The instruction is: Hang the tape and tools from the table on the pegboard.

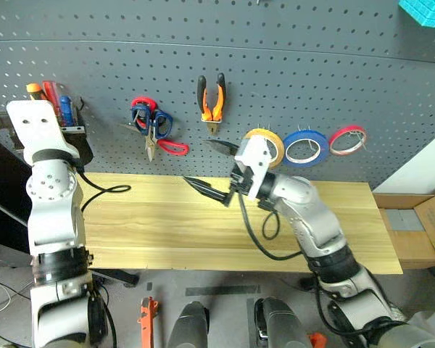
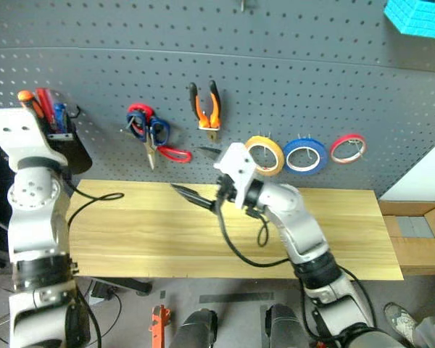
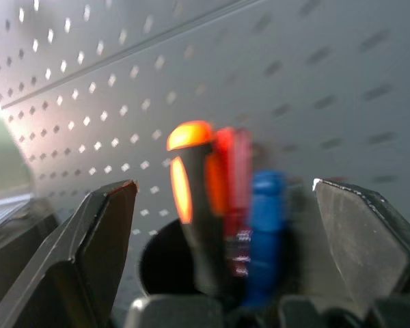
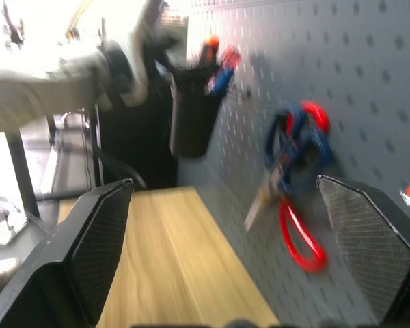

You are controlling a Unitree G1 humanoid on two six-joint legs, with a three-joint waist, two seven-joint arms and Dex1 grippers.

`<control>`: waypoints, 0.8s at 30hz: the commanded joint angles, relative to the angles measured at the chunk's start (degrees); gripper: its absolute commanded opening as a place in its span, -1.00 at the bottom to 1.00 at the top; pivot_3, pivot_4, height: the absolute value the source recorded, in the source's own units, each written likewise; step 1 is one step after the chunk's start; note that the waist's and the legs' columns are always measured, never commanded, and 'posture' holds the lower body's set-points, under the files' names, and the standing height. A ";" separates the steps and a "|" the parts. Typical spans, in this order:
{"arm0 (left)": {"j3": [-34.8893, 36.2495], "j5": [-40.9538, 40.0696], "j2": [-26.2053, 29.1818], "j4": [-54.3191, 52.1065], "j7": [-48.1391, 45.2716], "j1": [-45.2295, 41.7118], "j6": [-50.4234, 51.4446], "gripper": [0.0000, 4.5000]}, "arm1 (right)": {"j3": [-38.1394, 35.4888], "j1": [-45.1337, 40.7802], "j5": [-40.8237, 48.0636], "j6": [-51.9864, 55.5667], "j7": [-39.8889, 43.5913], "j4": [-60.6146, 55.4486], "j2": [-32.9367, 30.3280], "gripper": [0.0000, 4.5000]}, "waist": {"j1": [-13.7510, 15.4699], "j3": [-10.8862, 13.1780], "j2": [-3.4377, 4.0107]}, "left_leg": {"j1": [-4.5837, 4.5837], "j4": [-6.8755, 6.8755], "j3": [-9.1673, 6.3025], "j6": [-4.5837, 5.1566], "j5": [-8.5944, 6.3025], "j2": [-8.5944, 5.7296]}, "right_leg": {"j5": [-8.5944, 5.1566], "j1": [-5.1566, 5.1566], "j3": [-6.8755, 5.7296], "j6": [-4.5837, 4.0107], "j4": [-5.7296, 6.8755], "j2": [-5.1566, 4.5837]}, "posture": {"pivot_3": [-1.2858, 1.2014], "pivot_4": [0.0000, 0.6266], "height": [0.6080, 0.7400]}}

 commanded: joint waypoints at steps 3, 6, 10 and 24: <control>-3.55 -0.63 -3.80 -21.51 -0.91 5.23 8.76 0.97 | -4.35 6.25 2.18 4.50 -0.40 -12.88 -6.29 1.00 | 0.79 -0.01 0.00 | 0.07 0.04 -0.01 0.07 -0.04 0.00 | 0.00 0.12 0.01 0.00 0.01 0.00 | 0.15 -0.45 1.00; -9.65 -1.00 -7.49 -25.90 -2.69 9.97 11.28 0.97 | -6.11 11.69 1.02 8.21 -4.50 -17.46 -8.09 1.00 | 0.92 -0.25 0.17 | 0.19 0.06 -0.01 0.19 -0.10 0.01 | 0.00 0.33 0.01 0.00 0.00 0.02 | 0.13 -0.49 1.00; -18.91 -2.13 -12.35 -22.12 -7.50 15.07 10.03 0.97 | -9.72 19.39 -2.96 13.21 -16.01 -17.68 -5.74 1.00 | 0.88 -0.39 0.25 | 0.98 0.01 0.00 0.25 -0.13 0.01 | -0.03 1.17 0.01 0.02 -0.14 0.03 | 0.10 -0.53 1.00; -19.23 -2.07 -16.56 18.41 -14.03 6.86 -2.33 0.97 | -19.93 24.97 -8.49 15.72 -36.60 0.13 3.25 1.00 | -1.26 -4.14 1.03 | 1.53 0.00 0.17 0.39 -0.04 0.04 | -0.03 1.64 0.16 0.02 -0.14 0.12 | 0.01 -0.79 1.00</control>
